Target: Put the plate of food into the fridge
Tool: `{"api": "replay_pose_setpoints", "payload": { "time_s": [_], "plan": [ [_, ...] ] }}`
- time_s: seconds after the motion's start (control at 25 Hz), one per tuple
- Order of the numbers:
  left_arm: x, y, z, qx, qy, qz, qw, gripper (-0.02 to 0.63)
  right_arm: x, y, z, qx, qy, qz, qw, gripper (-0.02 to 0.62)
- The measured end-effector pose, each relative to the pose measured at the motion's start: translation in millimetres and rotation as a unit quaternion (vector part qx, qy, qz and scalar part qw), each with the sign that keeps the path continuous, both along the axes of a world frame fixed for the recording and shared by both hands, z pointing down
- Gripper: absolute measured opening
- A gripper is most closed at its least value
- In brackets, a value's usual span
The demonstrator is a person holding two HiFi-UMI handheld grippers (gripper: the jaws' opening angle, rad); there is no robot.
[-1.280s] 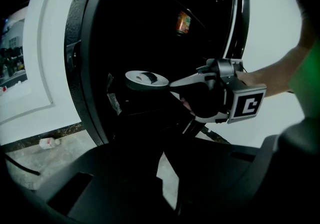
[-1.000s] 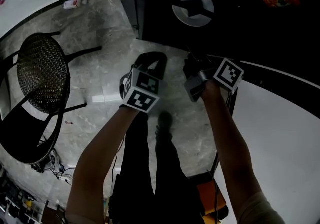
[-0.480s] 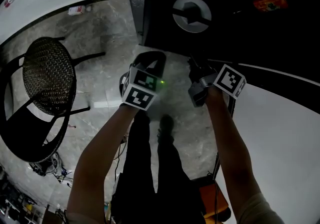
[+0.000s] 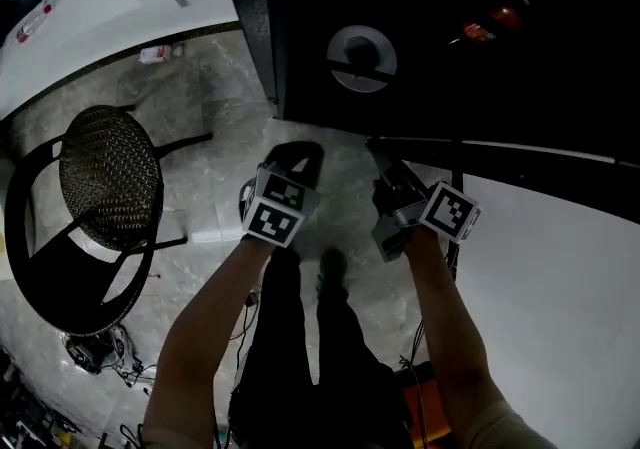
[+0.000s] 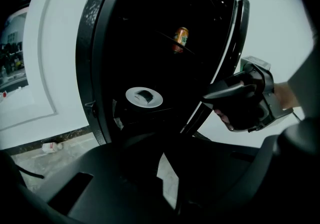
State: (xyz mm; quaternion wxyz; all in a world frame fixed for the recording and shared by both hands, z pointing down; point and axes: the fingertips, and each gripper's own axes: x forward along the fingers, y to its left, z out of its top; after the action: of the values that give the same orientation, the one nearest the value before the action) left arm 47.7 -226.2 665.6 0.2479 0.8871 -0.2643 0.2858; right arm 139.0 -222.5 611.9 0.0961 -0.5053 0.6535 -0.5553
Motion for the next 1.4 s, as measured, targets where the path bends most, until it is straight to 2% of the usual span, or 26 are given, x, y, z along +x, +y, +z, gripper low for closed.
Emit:
{"api": "replay_pose_setpoints", "payload": {
  "time_s": [0.2,0.4,0.56,0.64,0.72,0.8,0.88,1.08,1.4],
  "plan": [
    [-5,3,-28,-0.011,-0.015,-0.008,0.9998,0.011,-21,5,-35,0.022,-0.027,-0.003,0.999,0.023],
    [-8,0,-62,-0.016,-0.003,-0.021,0.9997,0.011,-30,10,-54,0.002,0.017,-0.014,1.0,0.024],
    [-1,-2,-81,-0.02,0.013,-0.014,0.9996,0.011,-24,8,-61,-0.004,0.039,-0.028,0.999,0.023],
    [-3,1,-91,-0.016,0.002,-0.008,0.9998,0.011,-23,12,-68,-0.008,0.063,-0.038,0.997,0.023],
    [-7,7,-110,-0.019,0.004,0.001,0.9998,0.011,-24,19,-82,-0.01,0.108,-0.044,0.993,0.025],
    [-12,15,-127,-0.027,0.013,0.001,0.9996,0.011,-24,28,-94,-0.011,0.161,-0.051,0.985,0.025],
    [-17,23,-135,-0.033,0.008,-0.005,0.9994,0.011,-27,39,-100,-0.015,0.194,-0.066,0.979,0.024],
    [-31,28,-142,-0.041,-0.021,-0.027,0.9986,0.011,-44,52,-108,-0.009,0.197,-0.099,0.975,0.023],
    [-39,50,-165,-0.032,-0.026,-0.05,0.9979,0.011,-42,71,-136,0.016,0.206,-0.128,0.97,0.023]
  ]
}}
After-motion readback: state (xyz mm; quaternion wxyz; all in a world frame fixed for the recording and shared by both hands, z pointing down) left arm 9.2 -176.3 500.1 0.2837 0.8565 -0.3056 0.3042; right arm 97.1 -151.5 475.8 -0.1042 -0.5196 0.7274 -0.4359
